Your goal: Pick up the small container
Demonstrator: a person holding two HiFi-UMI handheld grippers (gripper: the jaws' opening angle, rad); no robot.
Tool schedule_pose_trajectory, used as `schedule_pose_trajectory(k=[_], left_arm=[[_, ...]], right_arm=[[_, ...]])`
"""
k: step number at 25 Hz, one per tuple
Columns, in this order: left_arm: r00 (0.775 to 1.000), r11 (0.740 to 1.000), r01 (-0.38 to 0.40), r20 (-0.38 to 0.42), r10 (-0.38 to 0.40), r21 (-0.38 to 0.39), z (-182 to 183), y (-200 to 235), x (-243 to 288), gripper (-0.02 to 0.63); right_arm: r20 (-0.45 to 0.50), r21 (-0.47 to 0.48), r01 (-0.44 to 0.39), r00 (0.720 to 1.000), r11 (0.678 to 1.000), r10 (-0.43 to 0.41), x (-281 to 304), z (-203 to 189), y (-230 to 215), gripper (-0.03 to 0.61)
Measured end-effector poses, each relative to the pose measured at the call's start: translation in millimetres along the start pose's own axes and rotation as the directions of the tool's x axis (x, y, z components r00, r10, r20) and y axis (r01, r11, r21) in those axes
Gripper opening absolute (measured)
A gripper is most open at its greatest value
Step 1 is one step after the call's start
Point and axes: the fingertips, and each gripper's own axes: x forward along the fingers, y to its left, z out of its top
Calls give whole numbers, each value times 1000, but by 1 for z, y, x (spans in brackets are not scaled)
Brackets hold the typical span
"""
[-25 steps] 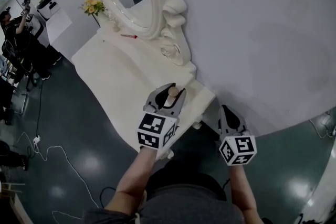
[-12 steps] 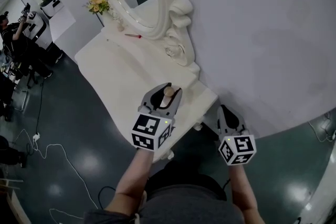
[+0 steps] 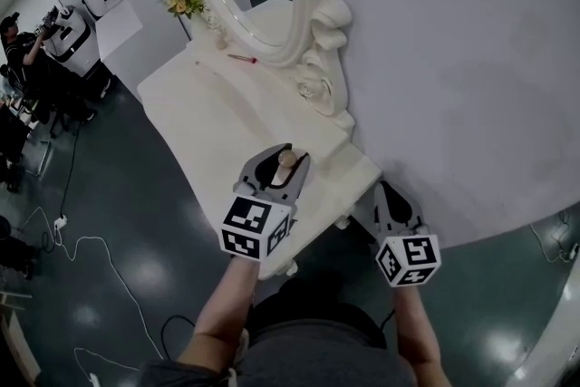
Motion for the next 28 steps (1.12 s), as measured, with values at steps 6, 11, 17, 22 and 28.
schedule_pose_trajectory(k=[6, 11, 17, 22, 28], left_arm=[[1000, 1000, -21, 0, 21, -4, 0, 8, -4, 133], [1000, 1000, -27, -4, 27, -6, -2, 12, -5, 133], [999, 999, -36, -7, 35, -10, -4, 15, -6, 133], [999, 999, -45, -15, 45, -11, -7, 19, -7, 133], [999, 999, -40, -32, 39, -16, -12, 18, -6, 133]], right_arm=[[15, -25, -1, 1000, 1000, 1, 0, 5, 2, 3], [7, -38, -5, 1000, 999, 5, 2, 4, 2, 3], [-7, -42, -14, 1000, 999, 14, 4, 1, 2, 3], [-11, -42, -29, 1000, 999, 29, 8, -1, 7, 3], [-22, -37, -44, 999, 998, 43, 5, -5, 12, 3]])
